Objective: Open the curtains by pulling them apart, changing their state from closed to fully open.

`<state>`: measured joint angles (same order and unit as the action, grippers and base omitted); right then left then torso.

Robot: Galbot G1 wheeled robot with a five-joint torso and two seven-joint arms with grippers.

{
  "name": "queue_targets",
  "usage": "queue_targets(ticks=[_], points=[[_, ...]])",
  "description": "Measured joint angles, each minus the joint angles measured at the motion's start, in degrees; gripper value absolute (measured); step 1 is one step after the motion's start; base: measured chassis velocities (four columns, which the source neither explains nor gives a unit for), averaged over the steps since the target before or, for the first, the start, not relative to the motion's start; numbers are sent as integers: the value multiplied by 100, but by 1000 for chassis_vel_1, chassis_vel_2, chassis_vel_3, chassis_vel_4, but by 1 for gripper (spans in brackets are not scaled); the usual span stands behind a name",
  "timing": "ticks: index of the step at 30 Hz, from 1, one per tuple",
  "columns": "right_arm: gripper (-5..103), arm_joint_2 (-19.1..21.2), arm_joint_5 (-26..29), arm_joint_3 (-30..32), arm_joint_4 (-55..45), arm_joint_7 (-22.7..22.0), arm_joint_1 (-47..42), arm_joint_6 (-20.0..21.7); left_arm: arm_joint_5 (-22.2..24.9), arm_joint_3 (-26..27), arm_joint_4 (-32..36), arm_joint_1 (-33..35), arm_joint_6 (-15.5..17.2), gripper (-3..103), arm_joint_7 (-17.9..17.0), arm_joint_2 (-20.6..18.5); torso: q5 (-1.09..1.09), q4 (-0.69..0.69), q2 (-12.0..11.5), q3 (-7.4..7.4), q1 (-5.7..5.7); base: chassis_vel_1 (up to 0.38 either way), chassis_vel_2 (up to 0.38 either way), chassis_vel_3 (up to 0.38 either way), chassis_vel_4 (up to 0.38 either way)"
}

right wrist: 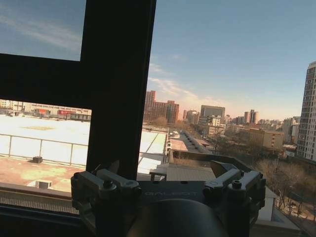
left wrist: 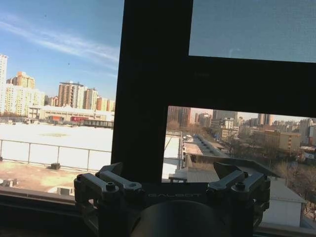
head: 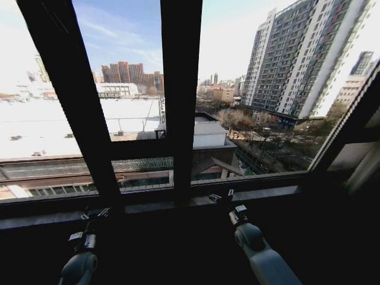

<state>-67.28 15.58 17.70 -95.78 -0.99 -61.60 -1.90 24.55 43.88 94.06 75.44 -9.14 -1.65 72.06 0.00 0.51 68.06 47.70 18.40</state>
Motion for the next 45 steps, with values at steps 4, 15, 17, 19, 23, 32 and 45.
queue_targets(ticks=[4, 15, 17, 19, 23, 32, 45], points=[[100, 1, 0, 1, 0, 0, -1, 0, 0, 0, 0, 1, 0, 100, 1, 0, 1, 0, 3, -3, -7, 99, -116, -99, 122], [100, 0, 0, 1, 0, 0, -1, 0, 0, -1, 0, 0, 0, 100, 3, 0, -1, -1, -3, 1, 3, -38, -26, 32, 20], [100, 0, 0, 1, 0, 0, -1, 0, 0, -1, 0, 0, 0, 100, 3, 0, 0, -1, -3, 1, 3, -118, -109, 134, 125], [100, 0, 0, 1, 0, 0, -1, 0, 0, -1, 0, 0, 0, 100, 3, 0, -1, -1, -2, 1, 2, -138, -136, 149, 154], [100, 1, 0, 1, 0, 0, -1, 0, 0, -2, -1, 0, 0, 100, 4, 1, 0, 0, -1, 0, -1, -151, -171, 140, 184], [100, 0, 0, 2, 0, 0, -1, 0, 0, -2, 0, 0, 0, 100, 6, 1, -3, -3, 1, -1, -2, -32, -55, 35, 47], [100, 0, 0, 1, 0, 0, -1, 0, 0, 0, -1, 0, 0, 100, 4, 0, -1, -1, 1, -1, -2, 0, 0, 0, 0]])
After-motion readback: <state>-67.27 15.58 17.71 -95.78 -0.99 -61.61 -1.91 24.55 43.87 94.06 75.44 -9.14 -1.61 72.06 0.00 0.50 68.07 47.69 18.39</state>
